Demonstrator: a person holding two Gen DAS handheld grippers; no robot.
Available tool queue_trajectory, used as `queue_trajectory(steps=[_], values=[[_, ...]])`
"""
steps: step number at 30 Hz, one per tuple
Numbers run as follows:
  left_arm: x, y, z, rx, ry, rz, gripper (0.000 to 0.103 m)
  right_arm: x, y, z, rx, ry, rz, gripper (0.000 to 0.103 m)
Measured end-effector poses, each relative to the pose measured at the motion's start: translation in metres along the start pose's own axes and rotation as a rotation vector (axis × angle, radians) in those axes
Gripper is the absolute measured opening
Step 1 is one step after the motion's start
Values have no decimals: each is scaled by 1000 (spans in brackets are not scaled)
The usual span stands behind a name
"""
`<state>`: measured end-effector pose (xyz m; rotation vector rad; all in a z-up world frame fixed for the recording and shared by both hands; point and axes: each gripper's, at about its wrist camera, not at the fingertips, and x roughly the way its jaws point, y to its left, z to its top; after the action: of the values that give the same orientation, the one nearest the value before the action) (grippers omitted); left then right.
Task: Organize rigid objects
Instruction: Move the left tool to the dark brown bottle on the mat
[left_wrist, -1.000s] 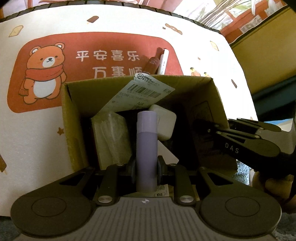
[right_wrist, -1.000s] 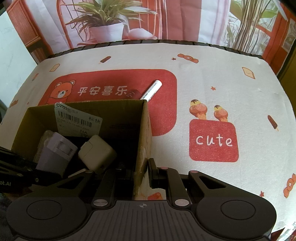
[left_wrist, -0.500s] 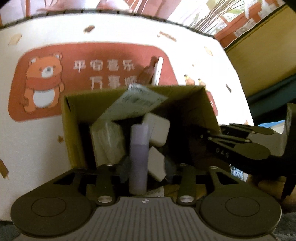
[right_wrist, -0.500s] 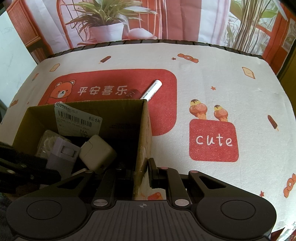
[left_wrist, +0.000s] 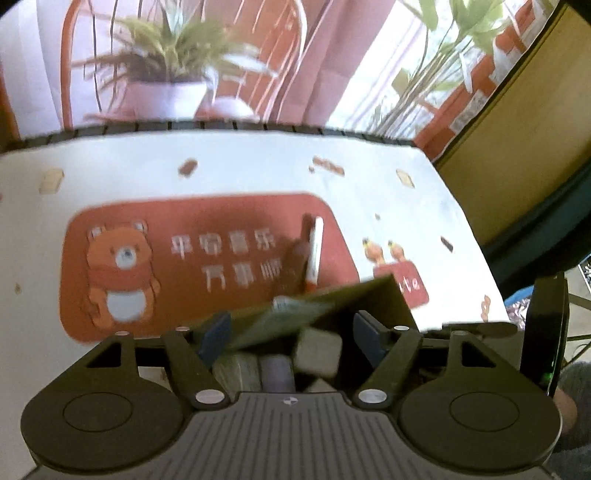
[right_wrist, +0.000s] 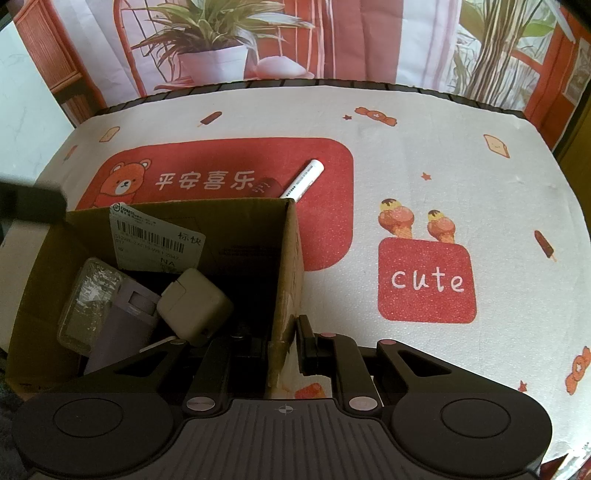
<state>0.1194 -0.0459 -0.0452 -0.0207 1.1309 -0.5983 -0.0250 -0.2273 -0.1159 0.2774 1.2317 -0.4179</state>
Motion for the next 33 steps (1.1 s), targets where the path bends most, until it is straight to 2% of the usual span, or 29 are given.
queue_trajectory(steps=[8, 12, 17, 24, 28, 33], values=[[0, -7, 41, 88, -99, 61, 80, 0, 0, 0, -1, 0, -1, 14], [22, -10, 61, 115, -99, 61, 80, 0, 0, 0, -1, 1, 0, 14], [74, -14, 74, 211, -4, 68, 78, 0, -2, 1, 2, 3, 6, 14], [138, -21, 79, 290, 193, 0, 64, 1, -4, 2, 4, 4, 10, 14], [166, -19, 79, 277, 294, -55, 63, 1, -4, 3, 7, 5, 15, 14], [186, -8, 80, 227, 369, -54, 61, 2, -5, 3, 7, 6, 20, 14]])
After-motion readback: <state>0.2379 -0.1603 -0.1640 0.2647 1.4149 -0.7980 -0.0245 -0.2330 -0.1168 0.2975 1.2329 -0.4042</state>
